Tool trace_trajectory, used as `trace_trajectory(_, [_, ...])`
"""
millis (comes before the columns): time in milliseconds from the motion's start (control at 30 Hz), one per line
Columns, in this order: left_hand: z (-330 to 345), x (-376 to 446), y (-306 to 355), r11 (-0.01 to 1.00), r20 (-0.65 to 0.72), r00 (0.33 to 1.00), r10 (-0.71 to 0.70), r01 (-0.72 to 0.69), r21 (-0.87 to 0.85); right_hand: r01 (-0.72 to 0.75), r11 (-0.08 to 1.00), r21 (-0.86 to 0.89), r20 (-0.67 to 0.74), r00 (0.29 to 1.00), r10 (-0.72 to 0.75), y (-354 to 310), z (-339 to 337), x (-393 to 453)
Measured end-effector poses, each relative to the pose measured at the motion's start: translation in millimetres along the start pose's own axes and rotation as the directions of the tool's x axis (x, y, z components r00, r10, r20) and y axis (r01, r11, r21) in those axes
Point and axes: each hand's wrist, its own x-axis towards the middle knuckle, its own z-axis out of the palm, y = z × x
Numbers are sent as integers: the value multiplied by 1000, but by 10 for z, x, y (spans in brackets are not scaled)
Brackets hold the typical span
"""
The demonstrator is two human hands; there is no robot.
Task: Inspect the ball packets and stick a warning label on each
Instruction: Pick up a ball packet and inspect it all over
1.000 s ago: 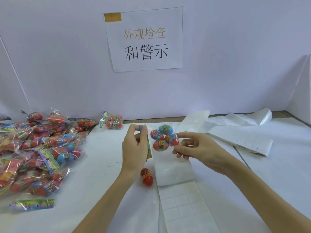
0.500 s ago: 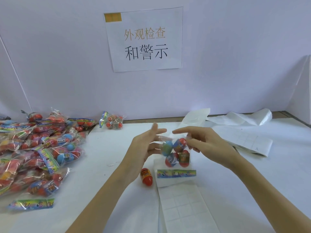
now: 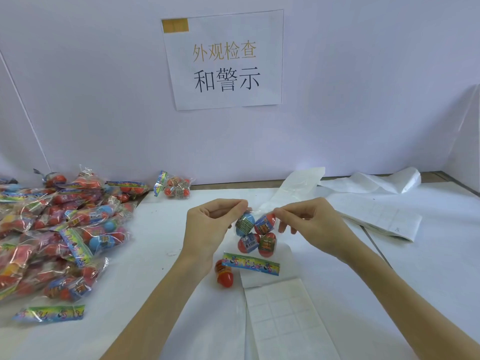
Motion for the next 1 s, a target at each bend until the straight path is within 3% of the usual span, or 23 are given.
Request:
trace_trajectory(100, [22,-39,0,997,3,997,75,-75,13,-15,1000,20,-2,1000,15,-1,44,-25])
trace_trajectory(233, [0,-67,17,977,84,975,206,-210,36,-123,906,404,88,992,96,-70,16,-44])
trace_trajectory(333, [-12,-88,39,971,193,953,233,-238,3,-73,883,464,-12,996,89,-59,-15,-2])
trace_trajectory(400, [-8,-84,52,975,155,963,221,-215,-57,-48,916,397,-47,996,72,-26,-27,15])
trace_trajectory(500, [10,-34,24,977,17,984,180,-180,113,-96,939,331,43,995,87,-9,-30,-12])
trace_trajectory(567, [22,-35,18,981,50,996,70,-78,176,-111,935,337,119,990,74,-28,-23,-28])
trace_trajectory(700, [15,-53,4,998,147,988,-54,59,-29,-107,931,349,141,988,61,-29,23,-18])
trace_trajectory(1000, [39,-24,0,993,-4,996,-84,84,-82,-167,843,512,146,984,106,-14,32,4])
